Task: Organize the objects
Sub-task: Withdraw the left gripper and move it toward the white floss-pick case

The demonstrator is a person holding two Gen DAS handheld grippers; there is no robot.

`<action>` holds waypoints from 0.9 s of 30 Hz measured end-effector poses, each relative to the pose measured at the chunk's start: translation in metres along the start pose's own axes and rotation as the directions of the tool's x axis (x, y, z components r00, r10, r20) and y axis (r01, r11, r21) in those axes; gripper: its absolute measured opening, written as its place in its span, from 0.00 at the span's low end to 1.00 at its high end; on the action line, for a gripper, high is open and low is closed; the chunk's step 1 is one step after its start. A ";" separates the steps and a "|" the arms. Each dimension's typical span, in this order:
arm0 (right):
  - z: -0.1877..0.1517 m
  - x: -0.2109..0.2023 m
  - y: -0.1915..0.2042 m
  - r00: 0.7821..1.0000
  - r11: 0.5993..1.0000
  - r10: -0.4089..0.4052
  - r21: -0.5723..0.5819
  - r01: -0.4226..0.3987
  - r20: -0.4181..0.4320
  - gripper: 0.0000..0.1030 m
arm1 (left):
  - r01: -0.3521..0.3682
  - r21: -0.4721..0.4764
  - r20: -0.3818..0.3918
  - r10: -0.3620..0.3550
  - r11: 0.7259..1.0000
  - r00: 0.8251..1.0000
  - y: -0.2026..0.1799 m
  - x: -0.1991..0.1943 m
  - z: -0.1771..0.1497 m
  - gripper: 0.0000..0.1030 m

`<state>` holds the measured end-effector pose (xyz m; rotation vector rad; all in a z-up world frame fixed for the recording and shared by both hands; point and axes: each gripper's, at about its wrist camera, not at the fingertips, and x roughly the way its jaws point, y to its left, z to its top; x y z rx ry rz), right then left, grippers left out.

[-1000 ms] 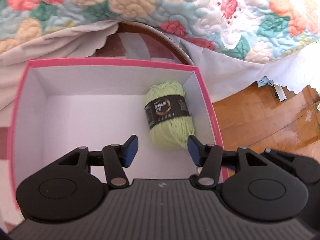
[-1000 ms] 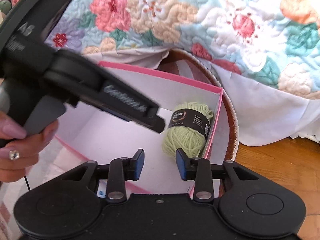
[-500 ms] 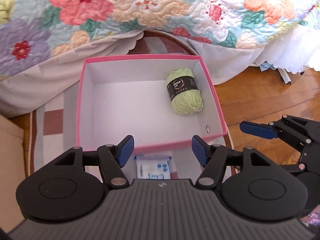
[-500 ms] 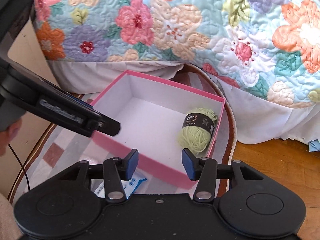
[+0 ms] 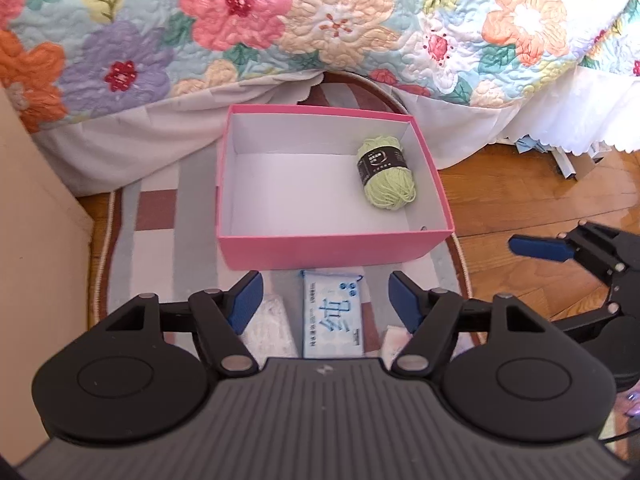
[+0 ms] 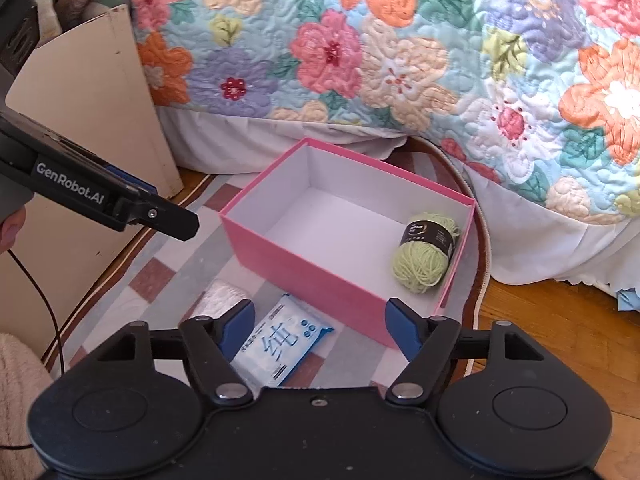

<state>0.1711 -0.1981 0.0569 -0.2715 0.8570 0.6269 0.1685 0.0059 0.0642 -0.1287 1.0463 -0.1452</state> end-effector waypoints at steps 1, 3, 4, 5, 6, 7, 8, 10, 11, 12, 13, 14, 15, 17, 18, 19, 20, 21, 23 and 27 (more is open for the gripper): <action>-0.001 -0.002 0.002 1.000 1.000 0.001 -0.006 -0.001 0.000 0.78 | -0.007 0.005 0.005 0.007 1.000 1.000 0.001 -0.003 -0.004 0.70; -0.003 -0.005 0.008 1.000 1.000 0.007 -0.021 -0.007 -0.004 0.79 | -0.012 0.007 0.004 0.012 1.000 1.000 0.003 -0.006 -0.012 0.71; -0.004 -0.007 0.010 1.000 0.999 0.013 -0.030 -0.013 -0.007 0.81 | -0.008 0.004 0.001 0.008 1.000 1.000 0.004 -0.007 -0.015 0.71; -0.005 -0.007 0.013 1.000 0.999 0.021 -0.041 -0.022 -0.013 0.83 | -0.006 -0.001 -0.004 0.006 1.000 1.000 0.006 -0.008 -0.018 0.71; -0.007 -0.008 0.016 0.999 0.998 0.029 -0.051 -0.030 -0.019 0.85 | -0.005 -0.004 -0.007 0.005 1.000 1.000 0.008 -0.008 -0.022 0.72; -0.009 -0.008 0.018 0.999 0.998 0.034 -0.057 -0.035 -0.021 0.87 | -0.006 -0.006 -0.010 0.006 1.000 1.000 0.009 -0.009 -0.025 0.72; -0.010 -0.009 0.021 0.999 0.997 0.038 -0.062 -0.039 -0.024 0.87 | -0.008 -0.008 -0.014 0.008 1.000 1.000 0.011 -0.010 -0.028 0.72; -0.012 -0.008 0.025 0.998 0.996 0.042 -0.071 -0.044 -0.036 0.87 | -0.010 -0.019 -0.018 0.009 1.000 1.000 0.016 -0.011 -0.034 0.74; -0.014 -0.008 0.028 0.998 0.996 0.043 -0.075 -0.046 -0.042 0.87 | -0.011 -0.023 -0.021 0.010 1.000 1.000 0.017 -0.011 -0.037 0.75; -0.015 -0.008 0.030 0.998 0.996 0.045 -0.081 -0.048 -0.047 0.88 | -0.015 -0.024 -0.022 0.014 1.000 1.000 0.019 -0.011 -0.039 0.75; -0.016 -0.008 0.033 0.998 0.995 0.046 -0.089 -0.051 -0.050 0.88 | -0.020 -0.018 -0.021 0.020 1.000 1.000 0.020 -0.012 -0.041 0.75; -0.017 -0.008 0.035 0.998 0.994 0.045 -0.095 -0.050 -0.053 0.88 | -0.029 -0.005 -0.021 0.029 1.000 0.999 0.019 -0.012 -0.044 0.76; -0.018 -0.008 0.037 0.997 0.994 0.043 -0.100 -0.049 -0.057 0.88 | -0.039 0.009 -0.020 0.039 0.999 0.999 0.019 -0.013 -0.047 0.76; -0.019 -0.009 0.041 0.997 0.993 0.043 -0.109 -0.051 -0.070 0.88 | -0.048 0.014 -0.018 0.048 0.999 0.999 0.020 -0.014 -0.051 0.77; -0.020 -0.009 0.043 0.996 0.992 0.044 -0.114 -0.053 -0.078 0.89 | -0.049 0.013 -0.016 0.050 0.999 0.999 0.020 -0.015 -0.053 0.78; -0.020 -0.009 0.045 0.995 0.992 0.046 -0.116 -0.055 -0.083 0.91 | -0.049 0.018 -0.012 0.049 0.999 0.999 0.020 -0.015 -0.055 0.81; -0.021 -0.010 0.047 0.995 0.992 0.047 -0.116 -0.056 -0.085 0.92 | -0.048 0.026 -0.011 0.048 0.999 0.999 0.020 -0.016 -0.056 0.82; -0.021 -0.010 0.048 0.995 0.992 0.048 -0.116 -0.058 -0.087 0.93 | -0.046 0.033 -0.009 0.047 0.998 0.999 0.019 -0.016 -0.058 0.83; -0.022 -0.010 0.052 0.995 0.991 0.045 -0.118 -0.056 -0.094 0.94 | -0.043 0.039 -0.010 0.044 0.998 0.999 0.018 -0.015 -0.061 0.85; -0.027 -0.010 0.059 0.994 0.990 0.037 -0.134 -0.051 -0.104 0.94 | -0.024 0.039 -0.033 0.025 0.999 0.999 0.016 -0.004 -0.066 0.86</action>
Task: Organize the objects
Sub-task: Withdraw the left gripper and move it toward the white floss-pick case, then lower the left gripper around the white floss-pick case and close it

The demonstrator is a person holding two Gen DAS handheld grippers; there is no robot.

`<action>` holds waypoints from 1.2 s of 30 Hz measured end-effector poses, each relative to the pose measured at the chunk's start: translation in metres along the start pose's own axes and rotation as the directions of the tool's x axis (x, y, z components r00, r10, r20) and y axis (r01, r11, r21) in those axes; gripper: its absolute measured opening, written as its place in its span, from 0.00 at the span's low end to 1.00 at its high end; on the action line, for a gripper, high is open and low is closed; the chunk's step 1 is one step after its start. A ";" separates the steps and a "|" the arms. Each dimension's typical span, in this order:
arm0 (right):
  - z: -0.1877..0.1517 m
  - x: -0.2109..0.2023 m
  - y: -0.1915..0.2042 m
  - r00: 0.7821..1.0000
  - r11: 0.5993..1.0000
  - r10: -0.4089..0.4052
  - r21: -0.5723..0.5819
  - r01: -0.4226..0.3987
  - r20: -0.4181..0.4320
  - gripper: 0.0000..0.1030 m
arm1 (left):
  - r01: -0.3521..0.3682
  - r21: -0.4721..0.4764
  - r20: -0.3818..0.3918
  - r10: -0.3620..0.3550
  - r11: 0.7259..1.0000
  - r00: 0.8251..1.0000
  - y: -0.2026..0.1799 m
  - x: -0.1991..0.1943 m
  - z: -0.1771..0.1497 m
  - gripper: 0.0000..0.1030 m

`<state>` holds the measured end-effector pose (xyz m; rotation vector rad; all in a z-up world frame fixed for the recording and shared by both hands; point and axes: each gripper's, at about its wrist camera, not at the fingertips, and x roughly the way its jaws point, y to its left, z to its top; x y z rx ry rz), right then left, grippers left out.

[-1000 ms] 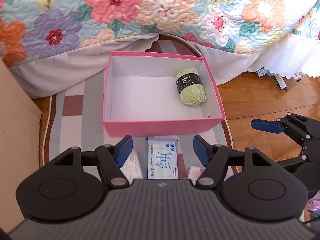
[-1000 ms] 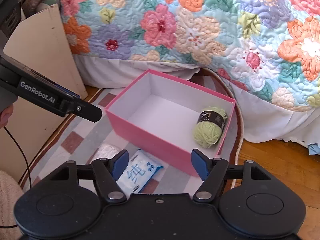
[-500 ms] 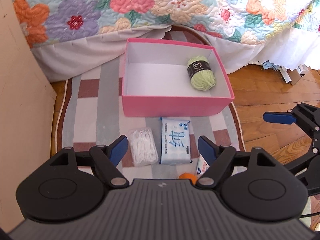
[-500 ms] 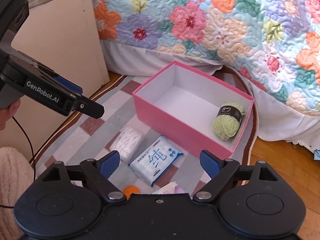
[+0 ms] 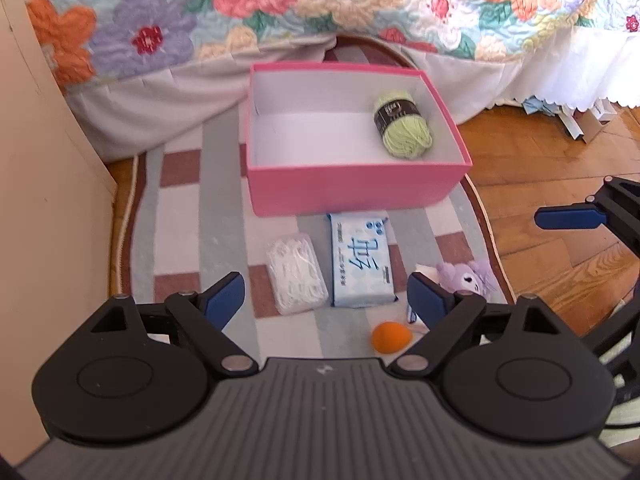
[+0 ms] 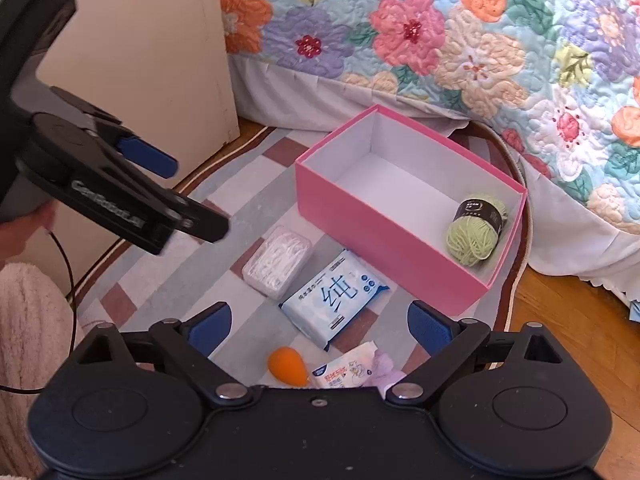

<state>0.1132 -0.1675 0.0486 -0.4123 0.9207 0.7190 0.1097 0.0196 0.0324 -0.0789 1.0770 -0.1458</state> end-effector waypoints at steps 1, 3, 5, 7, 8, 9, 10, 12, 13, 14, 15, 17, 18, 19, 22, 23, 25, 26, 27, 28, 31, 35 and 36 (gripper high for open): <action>-0.001 0.001 0.002 1.000 1.000 0.001 -0.005 -0.001 -0.005 0.94 | -0.002 -0.004 -0.011 0.002 1.000 1.000 -0.001 0.003 -0.002 0.86; -0.003 0.004 0.007 1.000 1.000 0.006 -0.013 -0.006 -0.010 0.94 | -0.003 -0.013 -0.014 0.003 1.000 1.000 -0.001 0.009 -0.004 0.86; -0.004 0.009 0.010 1.000 1.000 0.019 -0.014 -0.019 -0.013 0.95 | 0.003 -0.036 -0.006 -0.003 0.999 1.000 0.001 0.013 -0.007 0.86; -0.005 0.015 0.014 0.999 0.999 0.036 -0.019 -0.037 -0.020 0.94 | 0.005 -0.061 -0.003 -0.006 0.998 1.000 0.006 0.018 -0.010 0.86; -0.006 0.017 0.016 0.999 0.999 0.044 -0.023 -0.045 -0.022 0.94 | 0.002 -0.069 0.003 -0.001 0.998 1.000 0.008 0.020 -0.011 0.87; -0.006 0.020 0.018 0.998 0.998 0.051 -0.024 -0.052 -0.023 0.95 | -0.008 -0.075 0.011 0.009 0.997 1.000 0.011 0.022 -0.011 0.93; -0.007 0.024 0.020 0.998 0.998 0.060 -0.024 -0.061 -0.023 0.95 | -0.018 -0.088 0.020 0.020 0.996 1.000 0.015 0.024 -0.011 0.98; -0.007 0.029 0.023 0.996 0.996 0.086 -0.022 -0.086 -0.018 0.95 | -0.047 -0.105 0.034 0.051 0.993 0.998 0.024 0.028 -0.010 0.98; -0.007 0.033 0.025 0.995 0.995 0.101 -0.023 -0.101 -0.013 0.94 | -0.061 -0.111 0.030 0.064 0.992 0.997 0.029 0.031 -0.010 0.98; -0.007 0.036 0.026 0.994 0.993 0.112 -0.025 -0.112 -0.007 0.94 | -0.071 -0.116 0.027 0.075 0.991 0.997 0.034 0.033 -0.010 0.98; -0.007 0.039 0.028 0.993 0.992 0.120 -0.029 -0.120 0.001 0.95 | -0.076 -0.121 0.022 0.079 0.990 0.997 0.038 0.037 -0.010 0.98; -0.008 0.048 0.031 0.988 0.987 0.155 -0.048 -0.155 0.000 0.95 | -0.072 -0.133 0.010 0.074 0.988 0.997 0.045 0.043 -0.011 0.98; -0.008 0.054 0.032 0.984 0.982 0.180 -0.059 -0.180 -0.008 0.95 | -0.067 -0.141 0.008 0.068 0.988 0.998 0.048 0.047 -0.012 0.98; -0.009 0.061 0.032 0.980 0.978 0.198 -0.061 -0.199 -0.016 0.94 | -0.063 -0.146 0.006 0.064 0.987 0.998 0.051 0.050 -0.013 0.98; -0.013 0.081 0.031 0.977 0.977 0.212 -0.021 -0.213 -0.022 0.94 | -0.048 -0.149 -0.005 0.048 0.988 0.999 0.054 0.061 -0.016 0.98; -0.014 0.087 0.030 0.975 0.975 0.221 -0.006 -0.221 -0.018 0.94 | -0.040 -0.158 -0.009 0.039 0.987 0.999 0.056 0.065 -0.017 0.98; -0.017 0.096 0.030 0.975 0.975 0.223 0.015 -0.223 -0.002 0.94 | -0.031 -0.174 -0.003 0.031 0.984 1.000 0.059 0.070 -0.019 0.98; -0.018 0.101 0.029 0.975 0.975 0.222 0.015 -0.222 0.007 0.94 | -0.033 -0.182 0.008 0.035 0.983 0.999 0.061 0.073 -0.019 0.98; -0.020 0.106 0.030 0.976 0.976 0.218 0.003 -0.218 0.015 0.94 | -0.038 -0.189 0.020 0.042 0.981 0.999 0.062 0.075 -0.020 0.98; -0.021 0.114 0.030 0.979 0.979 0.201 -0.027 -0.201 0.010 0.94 | -0.043 -0.197 0.033 0.051 0.979 0.998 0.065 0.077 -0.020 0.98; -0.024 0.134 0.034 0.994 0.992 0.105 -0.071 -0.105 -0.009 0.94 | -0.060 -0.226 0.047 0.073 0.972 0.996 0.074 0.086 -0.021 0.98; -0.029 0.146 0.037 0.996 0.994 0.087 -0.070 -0.087 -0.004 0.94 | -0.011 -0.278 0.037 0.022 0.961 0.999 0.087 0.103 -0.027 0.98; -0.029 0.147 0.041 0.999 0.995 0.043 -0.088 -0.044 -0.008 0.94 | 0.009 -0.291 0.019 -0.004 0.957 1.000 0.088 0.109 -0.029 0.98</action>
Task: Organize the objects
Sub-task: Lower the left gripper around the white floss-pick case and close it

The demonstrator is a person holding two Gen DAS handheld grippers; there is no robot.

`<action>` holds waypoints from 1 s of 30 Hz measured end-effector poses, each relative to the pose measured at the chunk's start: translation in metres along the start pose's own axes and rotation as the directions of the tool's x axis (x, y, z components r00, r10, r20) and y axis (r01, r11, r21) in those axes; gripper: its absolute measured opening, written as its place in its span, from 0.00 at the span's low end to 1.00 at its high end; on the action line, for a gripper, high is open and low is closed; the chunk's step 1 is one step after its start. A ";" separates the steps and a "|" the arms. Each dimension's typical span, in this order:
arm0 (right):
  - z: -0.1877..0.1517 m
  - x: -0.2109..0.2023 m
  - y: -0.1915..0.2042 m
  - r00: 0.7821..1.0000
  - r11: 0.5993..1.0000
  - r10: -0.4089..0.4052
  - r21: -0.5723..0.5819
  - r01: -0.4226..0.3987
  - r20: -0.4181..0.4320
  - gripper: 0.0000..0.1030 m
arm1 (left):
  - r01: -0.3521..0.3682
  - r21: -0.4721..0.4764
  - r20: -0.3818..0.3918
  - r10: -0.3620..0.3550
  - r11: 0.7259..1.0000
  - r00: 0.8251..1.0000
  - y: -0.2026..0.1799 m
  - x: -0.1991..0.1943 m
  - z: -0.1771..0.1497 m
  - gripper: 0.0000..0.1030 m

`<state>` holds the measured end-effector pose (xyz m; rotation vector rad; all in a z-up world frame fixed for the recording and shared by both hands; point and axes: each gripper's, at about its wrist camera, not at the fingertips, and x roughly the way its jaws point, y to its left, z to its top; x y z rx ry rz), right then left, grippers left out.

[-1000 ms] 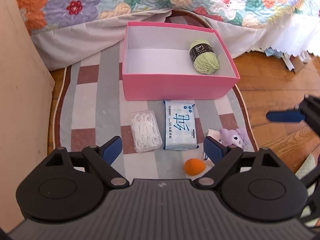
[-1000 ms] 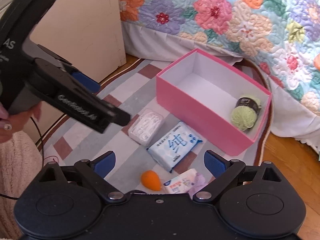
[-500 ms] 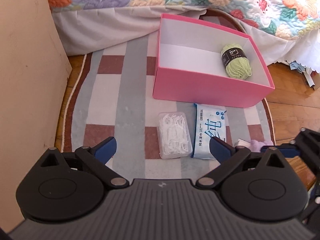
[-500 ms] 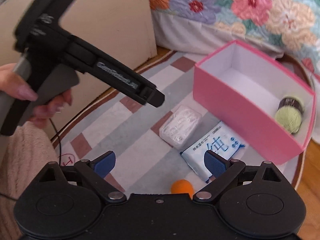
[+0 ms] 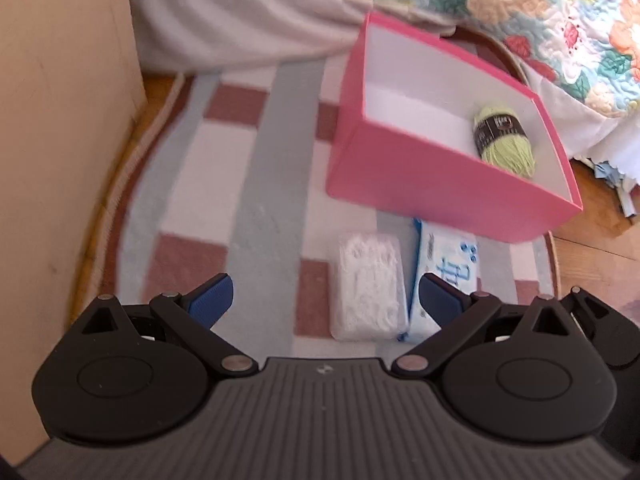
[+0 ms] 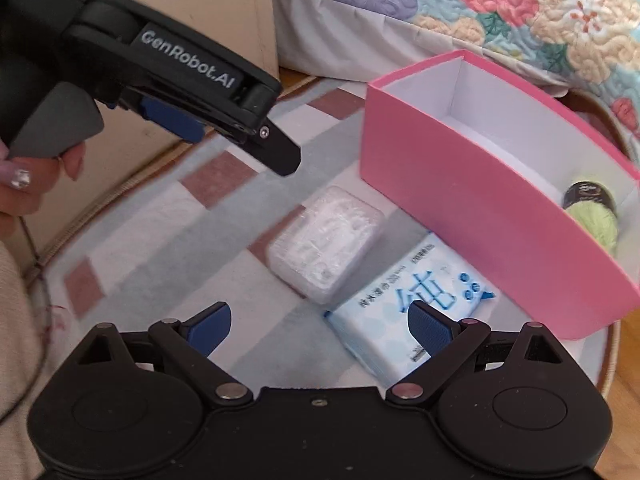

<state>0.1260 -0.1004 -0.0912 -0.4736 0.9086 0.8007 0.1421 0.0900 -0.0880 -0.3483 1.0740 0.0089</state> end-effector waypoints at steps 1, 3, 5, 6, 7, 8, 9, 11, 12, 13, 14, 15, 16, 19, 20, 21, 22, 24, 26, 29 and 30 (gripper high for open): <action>0.000 0.001 0.006 0.999 0.999 -0.035 -0.023 0.035 -0.001 0.94 | 0.009 -0.007 -0.020 -0.009 1.000 1.000 0.001 0.006 -0.001 0.98; -0.001 0.004 0.015 0.998 0.996 -0.058 -0.064 0.059 0.017 0.94 | -0.003 0.009 -0.029 0.003 1.000 1.000 0.000 0.014 -0.004 0.98; 0.002 0.008 0.019 0.999 0.997 -0.046 -0.061 0.047 0.026 0.94 | -0.014 0.031 -0.025 0.015 0.999 1.000 -0.003 0.020 -0.007 0.98; 0.004 0.011 0.020 0.999 0.998 -0.037 -0.049 0.039 0.029 0.94 | -0.017 0.034 -0.029 0.018 0.999 0.999 -0.003 0.023 -0.008 0.97; 0.005 0.014 0.020 0.999 0.999 -0.031 -0.037 0.032 0.036 0.94 | -0.014 0.028 -0.040 0.015 1.000 0.999 -0.002 0.026 -0.009 0.97; 0.006 0.016 0.020 0.999 0.999 -0.026 -0.031 0.027 0.040 0.94 | 0.000 0.024 -0.060 0.001 1.000 0.998 -0.001 0.029 -0.009 0.97; 0.007 0.021 0.021 0.999 0.999 -0.025 -0.031 0.026 0.041 0.94 | 0.023 0.014 -0.086 -0.022 1.000 0.996 0.001 0.034 -0.008 0.97; 0.006 0.028 0.021 0.996 0.997 -0.061 -0.047 0.064 0.062 0.94 | 0.047 -0.005 -0.101 -0.047 0.999 0.994 0.005 0.039 -0.009 0.97; 0.005 0.032 0.020 0.996 0.997 -0.065 -0.047 0.068 0.067 0.94 | 0.053 -0.003 -0.100 -0.053 0.999 0.994 0.005 0.041 -0.010 0.97; 0.004 0.036 0.018 0.996 0.998 -0.052 -0.039 0.054 0.069 0.93 | 0.059 -0.003 -0.103 -0.059 0.998 0.993 0.005 0.044 -0.012 0.97; 0.005 0.039 0.016 0.996 0.999 -0.039 -0.028 0.042 0.074 0.93 | 0.068 -0.007 -0.107 -0.069 0.998 0.992 0.006 0.046 -0.013 0.96; 0.005 0.042 0.014 0.996 0.999 -0.034 -0.018 0.036 0.079 0.93 | 0.080 -0.014 -0.108 -0.081 0.997 0.991 0.007 0.048 -0.014 0.95; 0.005 0.044 0.013 0.996 1.000 -0.028 -0.010 0.029 0.083 0.93 | 0.089 -0.016 -0.105 -0.090 0.996 0.990 0.007 0.050 -0.014 0.95; 0.007 0.050 0.012 0.995 1.000 -0.001 0.011 0.000 0.098 0.93 | 0.128 -0.032 -0.093 -0.131 0.991 0.987 0.011 0.052 -0.014 0.95; 0.008 0.051 0.012 0.994 1.000 0.009 0.018 -0.011 0.106 0.93 | 0.146 -0.043 -0.089 -0.149 0.988 0.985 0.012 0.053 -0.014 0.95; 0.008 0.051 0.011 0.993 0.999 0.020 0.026 -0.023 0.113 0.93 | 0.159 -0.056 -0.085 -0.163 0.986 0.983 0.014 0.054 -0.013 0.94; 0.008 0.052 0.011 0.993 0.999 0.030 0.035 -0.034 0.116 0.92 | 0.168 -0.061 -0.082 -0.172 0.984 0.982 0.014 0.055 -0.013 0.94; 0.008 0.054 0.009 0.992 0.996 0.046 0.064 -0.054 0.118 0.89 | 0.175 -0.065 -0.077 -0.179 0.982 0.981 0.015 0.057 -0.012 0.91; 0.007 0.055 0.005 0.990 0.992 0.065 0.102 -0.078 0.124 0.89 | 0.168 -0.057 -0.073 -0.172 0.984 0.982 0.014 0.059 -0.012 0.88; 0.007 0.058 -0.004 0.989 0.982 0.082 0.162 -0.101 0.123 0.84 | 0.167 -0.054 -0.075 -0.170 0.985 0.982 0.014 0.064 -0.011 0.71; 0.007 0.060 -0.007 0.988 0.976 0.091 0.185 -0.112 0.121 0.82 | 0.171 -0.059 -0.077 -0.175 0.984 0.981 0.015 0.066 -0.011 0.66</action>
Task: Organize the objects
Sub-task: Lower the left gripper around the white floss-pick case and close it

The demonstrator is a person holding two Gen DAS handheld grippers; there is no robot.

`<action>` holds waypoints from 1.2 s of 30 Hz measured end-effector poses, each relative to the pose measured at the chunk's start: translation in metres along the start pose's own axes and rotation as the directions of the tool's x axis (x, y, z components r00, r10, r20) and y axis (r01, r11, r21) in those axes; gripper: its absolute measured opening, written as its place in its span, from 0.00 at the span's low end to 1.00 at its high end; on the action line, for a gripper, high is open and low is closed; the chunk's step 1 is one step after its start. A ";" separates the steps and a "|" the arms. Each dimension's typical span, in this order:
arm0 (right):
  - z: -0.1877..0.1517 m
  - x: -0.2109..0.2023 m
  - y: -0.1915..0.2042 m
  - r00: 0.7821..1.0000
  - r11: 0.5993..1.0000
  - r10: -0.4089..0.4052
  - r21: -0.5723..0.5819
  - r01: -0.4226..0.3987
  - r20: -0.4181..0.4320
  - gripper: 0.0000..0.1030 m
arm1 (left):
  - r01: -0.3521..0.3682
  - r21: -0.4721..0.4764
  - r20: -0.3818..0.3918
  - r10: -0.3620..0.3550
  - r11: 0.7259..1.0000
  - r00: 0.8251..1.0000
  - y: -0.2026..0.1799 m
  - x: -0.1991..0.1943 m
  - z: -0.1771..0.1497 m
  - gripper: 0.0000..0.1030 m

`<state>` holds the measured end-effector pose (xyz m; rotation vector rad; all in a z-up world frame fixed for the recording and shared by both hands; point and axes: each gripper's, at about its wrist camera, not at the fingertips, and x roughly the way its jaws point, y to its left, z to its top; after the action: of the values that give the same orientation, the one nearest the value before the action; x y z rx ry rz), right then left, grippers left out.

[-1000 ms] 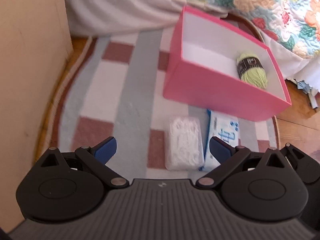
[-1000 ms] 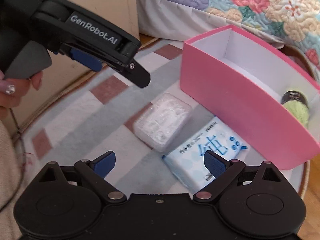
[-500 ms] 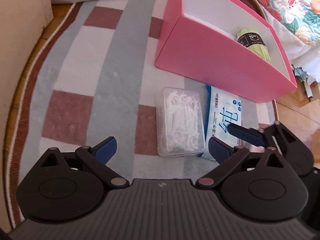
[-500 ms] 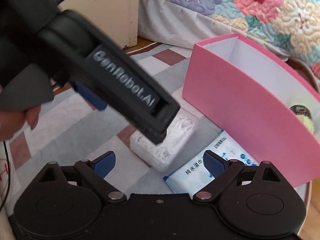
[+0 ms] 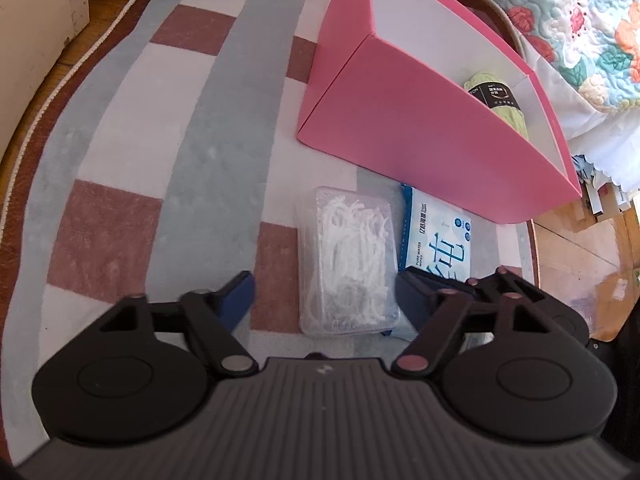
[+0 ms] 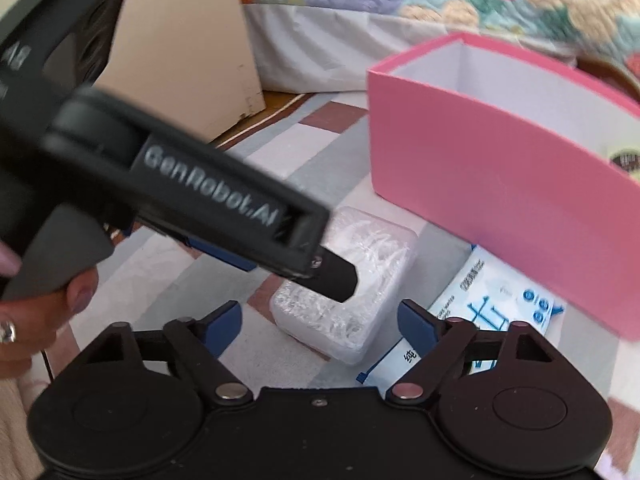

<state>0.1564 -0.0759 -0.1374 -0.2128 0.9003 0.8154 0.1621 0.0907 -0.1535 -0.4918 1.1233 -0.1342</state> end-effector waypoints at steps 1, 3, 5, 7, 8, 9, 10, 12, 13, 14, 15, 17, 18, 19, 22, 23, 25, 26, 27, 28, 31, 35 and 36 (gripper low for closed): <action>0.000 0.001 -0.003 1.000 1.000 0.008 0.025 -0.008 0.000 0.80 | 0.012 -0.005 0.000 -0.012 1.000 1.000 0.001 0.002 0.001 0.63; 0.001 0.001 -0.008 1.000 0.998 0.021 0.065 -0.022 0.004 0.79 | 0.038 -0.039 0.009 -0.038 0.999 0.999 0.006 0.005 0.002 0.60; 0.001 0.002 -0.010 1.000 0.996 0.023 0.081 -0.024 0.010 0.74 | 0.052 -0.064 0.017 -0.051 0.997 0.999 0.010 0.009 0.004 0.52; 0.002 0.005 -0.008 1.000 0.998 0.020 0.066 -0.020 0.009 0.69 | 0.069 -0.087 0.027 -0.067 0.994 0.997 0.012 0.013 0.005 0.44; 0.003 0.005 -0.007 1.000 0.999 0.012 0.048 -0.013 0.011 0.69 | 0.080 -0.100 0.031 -0.077 0.992 0.997 0.014 0.014 0.005 0.44; 0.003 0.006 -0.004 1.000 0.999 -0.001 0.033 0.000 0.013 0.69 | 0.085 -0.114 0.035 -0.082 0.990 0.996 0.016 0.014 0.005 0.43; 0.002 0.006 -0.002 1.000 1.000 -0.007 0.029 0.007 0.015 0.69 | 0.087 -0.121 0.035 -0.084 0.989 0.996 0.017 0.014 0.005 0.42; 0.002 0.007 -0.002 1.000 0.999 -0.009 0.039 0.009 0.014 0.69 | 0.090 -0.134 0.035 -0.086 0.987 0.996 0.018 0.015 0.005 0.42; 0.002 0.006 -0.004 1.000 0.999 -0.010 0.040 0.009 0.013 0.70 | 0.090 -0.139 0.035 -0.086 0.986 0.996 0.017 0.015 0.005 0.42; 0.002 0.007 -0.004 1.000 0.999 -0.014 0.038 0.014 0.008 0.70 | 0.092 -0.146 0.033 -0.088 0.985 0.996 0.017 0.016 0.005 0.42; 0.002 0.008 -0.004 1.000 0.999 -0.021 0.037 0.021 0.000 0.70 | 0.093 -0.155 0.028 -0.090 0.984 0.996 0.016 0.017 0.006 0.42; 0.001 0.011 -0.003 0.999 0.998 -0.038 0.041 0.038 -0.007 0.70 | 0.087 -0.155 0.024 -0.085 0.984 0.996 0.014 0.018 0.005 0.43; 0.001 0.012 -0.003 0.999 0.998 -0.042 0.041 0.042 -0.006 0.70 | 0.079 -0.147 0.021 -0.077 0.986 0.997 0.011 0.018 0.004 0.44; 0.001 0.013 -0.002 0.999 0.998 -0.047 0.039 0.047 -0.002 0.70 | 0.073 -0.134 0.017 -0.071 0.988 0.997 0.009 0.018 0.004 0.46; 0.001 0.014 0.000 0.998 0.998 -0.066 0.024 0.066 0.005 0.69 | 0.062 -0.096 0.004 -0.062 0.993 0.998 0.001 0.019 0.001 0.50; 0.001 0.015 0.001 0.997 0.997 -0.071 0.020 0.071 0.005 0.68 | 0.057 -0.095 0.009 -0.056 0.994 0.998 -0.001 0.019 0.000 0.50; 0.003 0.016 0.000 0.997 0.997 -0.074 0.026 0.073 0.003 0.68 | 0.040 -0.080 0.016 -0.039 0.996 0.999 -0.005 0.019 -0.001 0.51; 0.004 0.017 0.000 0.997 0.997 -0.075 0.030 0.075 0.002 0.68 | 0.035 -0.082 0.019 -0.033 0.996 0.999 -0.006 0.018 -0.002 0.51; 0.004 0.017 -0.001 0.997 0.997 -0.077 0.032 0.077 0.002 0.67 | 0.033 -0.086 0.020 -0.031 0.996 0.999 -0.007 0.018 -0.001 0.50; 0.005 0.018 0.000 0.997 0.996 -0.079 0.030 0.079 0.002 0.67 | 0.032 -0.092 0.021 -0.030 0.995 0.999 -0.006 0.018 -0.001 0.49; 0.005 0.018 0.000 0.997 0.996 -0.083 0.023 0.083 0.002 0.66 | 0.038 -0.112 0.026 -0.036 0.993 0.999 -0.003 0.015 -0.001 0.44; 0.006 0.015 0.003 0.995 0.995 -0.098 -0.009 0.098 -0.006 0.66 | 0.055 -0.117 0.024 -0.053 0.992 0.998 -0.002 0.011 -0.003 0.41; 0.006 0.013 0.004 0.995 0.995 -0.103 -0.018 0.103 -0.004 0.66 | 0.058 -0.114 0.025 -0.055 0.992 0.998 -0.004 0.010 -0.004 0.40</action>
<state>0.1615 -0.0631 -0.1432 -0.2743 0.8797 0.7279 0.1632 0.0828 -0.1616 -0.6264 1.1001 -0.1137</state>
